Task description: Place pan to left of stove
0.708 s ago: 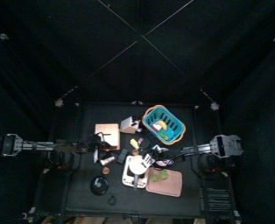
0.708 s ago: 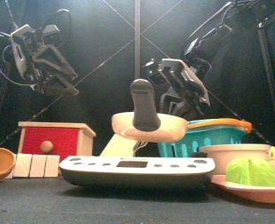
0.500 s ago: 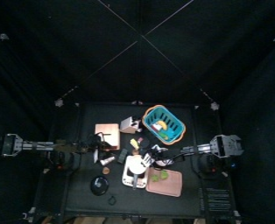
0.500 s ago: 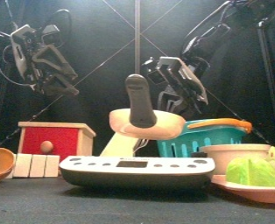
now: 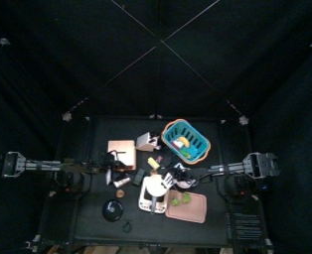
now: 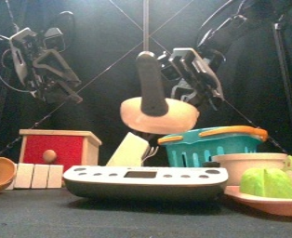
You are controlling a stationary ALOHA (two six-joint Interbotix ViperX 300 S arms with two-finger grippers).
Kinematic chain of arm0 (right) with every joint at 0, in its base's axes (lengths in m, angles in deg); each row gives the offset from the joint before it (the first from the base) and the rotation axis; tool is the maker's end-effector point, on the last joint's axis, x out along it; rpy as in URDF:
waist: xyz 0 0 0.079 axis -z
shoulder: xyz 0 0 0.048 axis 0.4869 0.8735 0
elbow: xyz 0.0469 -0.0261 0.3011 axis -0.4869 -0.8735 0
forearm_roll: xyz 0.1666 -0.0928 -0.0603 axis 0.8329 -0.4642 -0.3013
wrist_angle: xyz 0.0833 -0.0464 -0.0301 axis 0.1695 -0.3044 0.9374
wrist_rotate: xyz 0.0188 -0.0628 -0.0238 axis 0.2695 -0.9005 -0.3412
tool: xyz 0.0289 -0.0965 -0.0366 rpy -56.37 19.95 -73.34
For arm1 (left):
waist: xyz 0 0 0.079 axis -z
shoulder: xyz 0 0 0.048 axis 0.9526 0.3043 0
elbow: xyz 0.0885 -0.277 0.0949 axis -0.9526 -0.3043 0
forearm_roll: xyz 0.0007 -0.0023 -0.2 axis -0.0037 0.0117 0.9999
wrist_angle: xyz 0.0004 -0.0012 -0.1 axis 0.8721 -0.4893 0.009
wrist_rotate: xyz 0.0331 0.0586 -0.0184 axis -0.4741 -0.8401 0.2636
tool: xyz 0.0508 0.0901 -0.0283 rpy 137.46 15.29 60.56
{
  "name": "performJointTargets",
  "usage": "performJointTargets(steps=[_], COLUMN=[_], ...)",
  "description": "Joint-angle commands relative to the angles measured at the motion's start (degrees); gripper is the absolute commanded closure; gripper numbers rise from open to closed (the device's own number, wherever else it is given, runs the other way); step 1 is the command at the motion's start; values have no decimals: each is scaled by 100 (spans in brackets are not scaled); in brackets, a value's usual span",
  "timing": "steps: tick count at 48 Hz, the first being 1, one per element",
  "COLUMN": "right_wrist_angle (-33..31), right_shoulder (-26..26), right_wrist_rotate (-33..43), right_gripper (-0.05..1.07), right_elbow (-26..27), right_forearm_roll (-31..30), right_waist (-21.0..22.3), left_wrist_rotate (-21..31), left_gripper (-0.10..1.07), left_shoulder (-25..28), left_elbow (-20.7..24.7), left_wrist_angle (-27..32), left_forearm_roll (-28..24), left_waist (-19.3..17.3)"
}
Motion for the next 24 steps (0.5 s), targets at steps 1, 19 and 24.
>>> performJointTargets(steps=[1, 19, 24], right_wrist_angle=[-70, -88, 44], right_shoulder=[-510, -1415, -1494], right_wrist_rotate=[26, 44, 44], right_gripper=[69, 69, 69], right_elbow=[-97, -1151, -1230], right_forearm_roll=[132, 1037, 1037], right_waist=[-26, -176, -185], left_wrist_rotate=[0, 0, 0], left_gripper=[11, 11, 11], left_shoulder=[9, 9, 9], left_elbow=[53, 18, 9], left_wrist_angle=[-26, -18, -18], left_forearm_roll=[9, 9, 9], left_waist=[-18, -18, -26])
